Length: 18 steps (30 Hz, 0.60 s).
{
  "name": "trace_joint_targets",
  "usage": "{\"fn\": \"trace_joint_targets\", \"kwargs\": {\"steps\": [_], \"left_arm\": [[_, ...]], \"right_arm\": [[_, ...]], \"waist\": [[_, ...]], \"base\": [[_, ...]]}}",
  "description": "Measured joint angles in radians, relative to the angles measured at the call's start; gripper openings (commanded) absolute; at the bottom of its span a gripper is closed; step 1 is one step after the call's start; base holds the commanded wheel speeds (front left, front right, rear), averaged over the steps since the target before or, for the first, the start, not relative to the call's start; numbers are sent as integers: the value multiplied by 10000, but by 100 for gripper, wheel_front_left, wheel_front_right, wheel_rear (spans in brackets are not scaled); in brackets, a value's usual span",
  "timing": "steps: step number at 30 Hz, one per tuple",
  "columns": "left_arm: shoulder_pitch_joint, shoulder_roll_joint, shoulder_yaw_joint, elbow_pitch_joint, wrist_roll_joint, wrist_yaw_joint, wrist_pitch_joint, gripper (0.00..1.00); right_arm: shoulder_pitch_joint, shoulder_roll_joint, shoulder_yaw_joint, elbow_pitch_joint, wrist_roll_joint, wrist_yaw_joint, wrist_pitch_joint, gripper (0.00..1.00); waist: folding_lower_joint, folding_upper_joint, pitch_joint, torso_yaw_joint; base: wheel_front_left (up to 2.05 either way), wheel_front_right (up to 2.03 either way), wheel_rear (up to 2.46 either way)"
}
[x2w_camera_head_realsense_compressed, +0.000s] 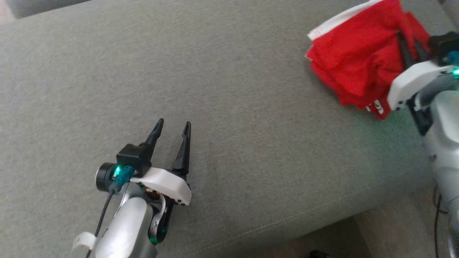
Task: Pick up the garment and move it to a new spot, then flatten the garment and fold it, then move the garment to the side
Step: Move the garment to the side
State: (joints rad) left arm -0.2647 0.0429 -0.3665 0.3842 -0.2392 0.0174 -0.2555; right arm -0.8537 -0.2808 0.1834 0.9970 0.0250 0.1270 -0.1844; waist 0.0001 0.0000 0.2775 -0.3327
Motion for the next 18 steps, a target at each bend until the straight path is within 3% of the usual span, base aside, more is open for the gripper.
{"fn": "trace_joint_targets", "kwargs": {"steps": [5,6,7,14,18], "left_arm": [[76,0,132,-4,0,2,0,100],[110,0,148,-6,0,4,0,100],[145,0,163,-8,0,6,0,100],[155,0,267,-40,-27,96,0,100],[158,-4,481,-104,-27,196,0,100]], "right_arm": [[-241,-288,-529,293,-692,0,-2,0],[-258,-316,-608,374,-846,0,0,40],[-260,-353,-686,453,-1009,0,13,100],[-210,-372,-1933,17,-1776,0,-437,100],[-17,370,-2489,-811,-1931,0,-635,100]], "waist": [[0,0,73,232],[0,0,78,224],[0,0,84,208],[0,0,55,147],[0,0,-75,171]], "base": [[0,0,0],[0,0,0],[0,0,0],[0,0,0],[0,0,0]]}}
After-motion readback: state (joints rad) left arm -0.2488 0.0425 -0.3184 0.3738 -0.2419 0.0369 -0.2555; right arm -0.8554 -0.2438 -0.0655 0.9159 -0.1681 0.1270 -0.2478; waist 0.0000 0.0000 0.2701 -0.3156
